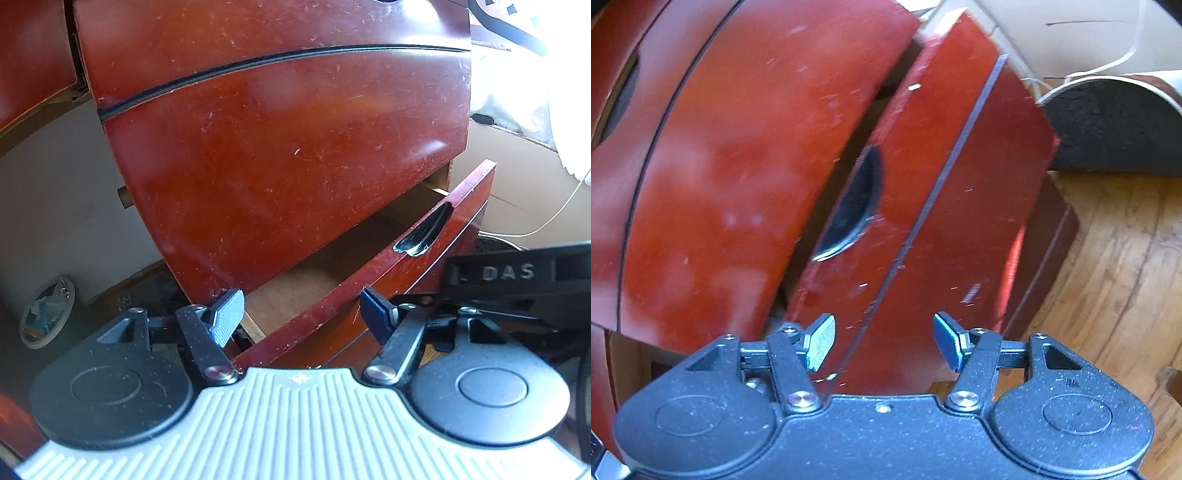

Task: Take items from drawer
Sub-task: 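Press the drawer front flush with the chest using the right tool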

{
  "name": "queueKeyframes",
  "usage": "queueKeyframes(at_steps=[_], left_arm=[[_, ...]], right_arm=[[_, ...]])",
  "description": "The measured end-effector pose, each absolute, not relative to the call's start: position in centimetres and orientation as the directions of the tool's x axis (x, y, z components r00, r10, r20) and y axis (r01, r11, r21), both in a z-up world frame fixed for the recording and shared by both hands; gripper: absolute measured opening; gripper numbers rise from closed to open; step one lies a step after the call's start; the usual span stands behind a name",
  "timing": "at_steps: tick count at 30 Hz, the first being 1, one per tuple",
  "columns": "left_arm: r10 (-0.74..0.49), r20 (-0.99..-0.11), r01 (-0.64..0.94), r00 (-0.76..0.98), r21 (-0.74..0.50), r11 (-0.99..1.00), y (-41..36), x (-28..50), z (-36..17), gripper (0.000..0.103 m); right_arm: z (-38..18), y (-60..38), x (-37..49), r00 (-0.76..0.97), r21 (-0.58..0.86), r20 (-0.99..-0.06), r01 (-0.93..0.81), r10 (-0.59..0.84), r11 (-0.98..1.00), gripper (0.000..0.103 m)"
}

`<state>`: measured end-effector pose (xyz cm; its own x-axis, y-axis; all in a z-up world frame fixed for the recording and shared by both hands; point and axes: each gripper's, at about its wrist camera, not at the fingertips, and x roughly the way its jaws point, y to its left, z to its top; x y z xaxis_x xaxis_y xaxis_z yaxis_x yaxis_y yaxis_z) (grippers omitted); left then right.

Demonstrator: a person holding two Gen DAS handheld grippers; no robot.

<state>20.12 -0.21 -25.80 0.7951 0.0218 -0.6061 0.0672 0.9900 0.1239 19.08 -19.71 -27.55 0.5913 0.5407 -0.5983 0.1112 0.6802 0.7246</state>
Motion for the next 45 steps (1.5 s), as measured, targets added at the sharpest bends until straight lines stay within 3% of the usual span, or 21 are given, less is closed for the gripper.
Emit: queueKeyframes(at_steps=[6, 15, 17, 28, 33, 34, 39, 43, 45], left_arm=[[-0.024, -0.630, 0.079, 0.776, 0.059, 0.995, 1.1, 20.5, -26.8, 0.074], [-0.003, -0.607, 0.028, 0.794, 0.031, 0.999, 2.7, 17.8, -26.5, 0.076], [-0.002, -0.608, 0.012, 0.794, 0.013, 1.000, 3.3, 17.8, -26.8, 0.084], [-0.013, -0.625, -0.029, 0.781, -0.057, 0.998, 5.1, 18.0, -26.3, 0.093], [-0.040, -0.657, -0.050, 0.753, -0.118, 0.992, 4.4, 20.9, -27.6, 0.098], [-0.033, -0.657, -0.053, 0.753, -0.111, 0.992, 4.2, 21.2, -27.7, 0.103], [0.054, -0.643, -0.071, 0.764, -0.001, 0.997, 2.8, 21.0, -27.9, 0.103], [0.017, -0.664, -0.091, 0.747, -0.076, 0.993, 4.0, 21.1, -26.9, 0.103], [0.032, -0.666, -0.095, 0.745, -0.058, 0.994, 3.9, 21.1, -26.7, 0.103]], right_arm=[[-27.8, -19.4, 19.2, 0.588, 0.689, -0.640, 0.153, 0.495, 0.709, 0.065], [-29.8, -19.9, 19.8, 0.557, 0.741, -0.614, 0.162, 0.559, 0.652, 0.066], [-30.4, -19.5, 19.8, 0.549, 0.738, -0.615, 0.151, 0.565, 0.658, 0.066], [-33.7, -20.5, 19.5, 0.623, 0.861, -0.487, 0.224, 0.612, 0.457, 0.066], [-35.1, -19.9, 19.7, 0.630, 0.874, -0.472, 0.242, 0.617, 0.421, 0.066], [-35.2, -19.9, 19.6, 0.631, 0.876, -0.469, 0.242, 0.618, 0.418, 0.067], [-35.4, -19.3, 20.0, 0.632, 0.863, -0.493, 0.270, 0.598, 0.426, 0.069], [-36.7, -19.4, 20.5, 0.635, 0.876, -0.475, 0.278, 0.609, 0.394, 0.070], [-37.2, -19.3, 20.7, 0.636, 0.880, -0.469, 0.277, 0.613, 0.386, 0.070]])
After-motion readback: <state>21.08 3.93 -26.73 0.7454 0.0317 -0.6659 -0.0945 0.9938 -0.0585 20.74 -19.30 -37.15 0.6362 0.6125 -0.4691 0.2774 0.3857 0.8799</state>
